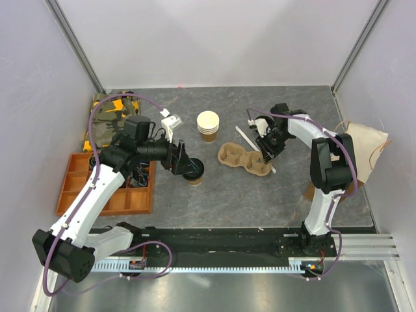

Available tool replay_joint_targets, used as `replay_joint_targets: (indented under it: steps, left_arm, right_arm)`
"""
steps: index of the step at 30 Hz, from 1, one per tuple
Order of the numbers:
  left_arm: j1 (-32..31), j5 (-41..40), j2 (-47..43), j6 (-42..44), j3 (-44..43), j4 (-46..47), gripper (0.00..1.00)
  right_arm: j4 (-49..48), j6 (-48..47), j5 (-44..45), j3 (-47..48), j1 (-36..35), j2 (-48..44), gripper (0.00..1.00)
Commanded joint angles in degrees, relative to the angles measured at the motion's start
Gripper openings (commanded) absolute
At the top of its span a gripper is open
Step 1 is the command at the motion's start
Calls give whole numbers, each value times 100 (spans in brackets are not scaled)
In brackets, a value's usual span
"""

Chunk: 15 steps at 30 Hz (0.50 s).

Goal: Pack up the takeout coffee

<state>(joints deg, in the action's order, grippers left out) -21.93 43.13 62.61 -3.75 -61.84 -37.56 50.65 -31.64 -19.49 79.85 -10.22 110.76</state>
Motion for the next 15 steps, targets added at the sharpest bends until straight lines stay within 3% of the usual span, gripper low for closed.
replay_joint_targets:
  steps: [1, 4, 8, 15]
  left_arm:
    - [23, 231, -3, 23, -47, 179, 87]
    - [22, 143, -12, -99, -100, 240, 84]
    - [22, -59, -144, -240, -205, 381, 83]
    - [23, -639, -416, -627, -319, 653, 83]
  right_arm:
    - [76, -220, -196, -5, 37, -230, 33]
    - [146, -185, -284, -101, 37, -546, 15]
    - [226, 69, -416, -128, 37, -1116, 1]
    - [173, 1113, -740, -75, 29, -2277, 0]
